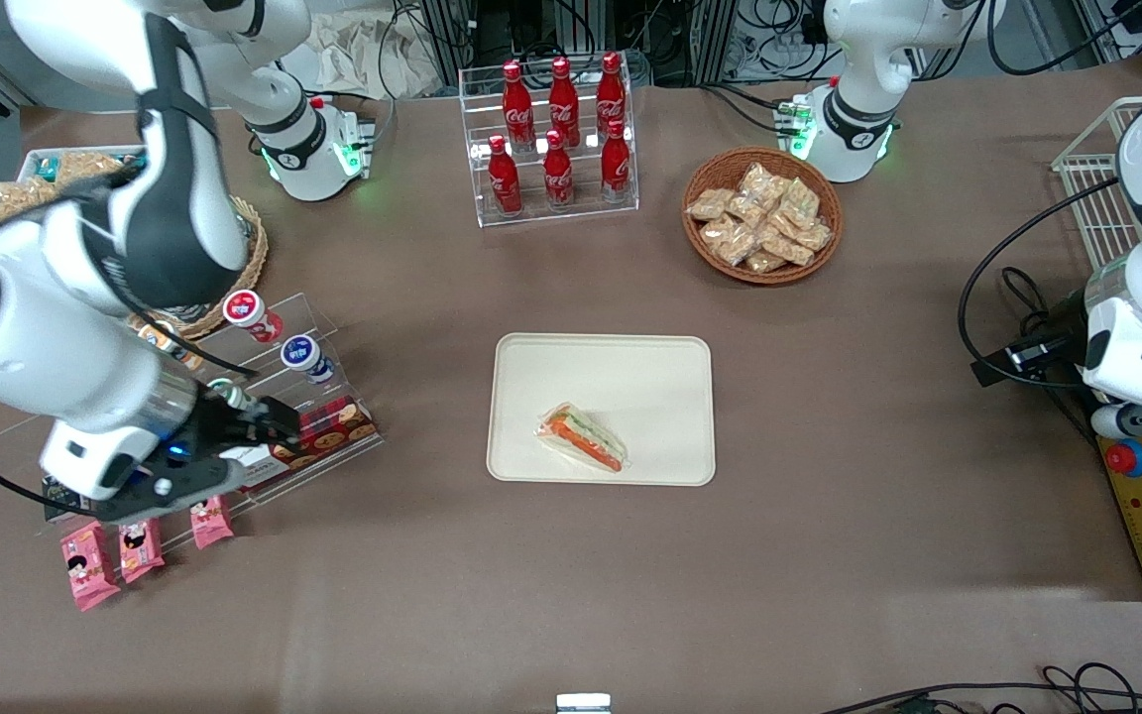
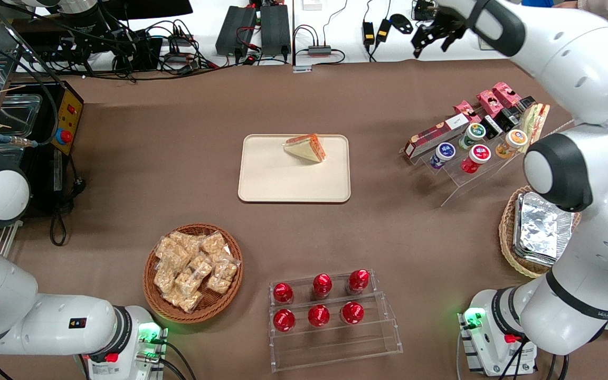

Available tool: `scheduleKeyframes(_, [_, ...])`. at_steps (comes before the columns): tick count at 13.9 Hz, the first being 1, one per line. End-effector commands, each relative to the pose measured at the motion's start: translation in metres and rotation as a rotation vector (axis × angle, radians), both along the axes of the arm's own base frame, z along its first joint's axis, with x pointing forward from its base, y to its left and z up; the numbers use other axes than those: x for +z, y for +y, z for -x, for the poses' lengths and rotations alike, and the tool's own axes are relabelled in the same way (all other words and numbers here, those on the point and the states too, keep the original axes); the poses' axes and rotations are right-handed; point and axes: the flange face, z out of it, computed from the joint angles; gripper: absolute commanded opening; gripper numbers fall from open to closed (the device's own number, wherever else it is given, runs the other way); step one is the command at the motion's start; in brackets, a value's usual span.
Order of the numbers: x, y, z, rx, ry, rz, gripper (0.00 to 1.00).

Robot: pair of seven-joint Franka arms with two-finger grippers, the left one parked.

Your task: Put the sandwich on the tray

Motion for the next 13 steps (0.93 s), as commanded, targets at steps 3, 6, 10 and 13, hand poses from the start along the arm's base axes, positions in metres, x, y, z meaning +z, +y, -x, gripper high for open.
scheduleKeyframes(3, [0.060, -0.073, 0.042, -0.082, 0.071, -0.026, 0.98])
scheduleKeyframes(6, [0.072, -0.123, 0.060, -0.144, 0.136, 0.030, 0.98])
scheduleKeyframes(10, [0.079, -0.173, 0.073, -0.210, 0.165, 0.048, 0.98])
scheduleKeyframes(13, [0.072, -0.202, 0.073, -0.254, 0.173, 0.045, 0.98])
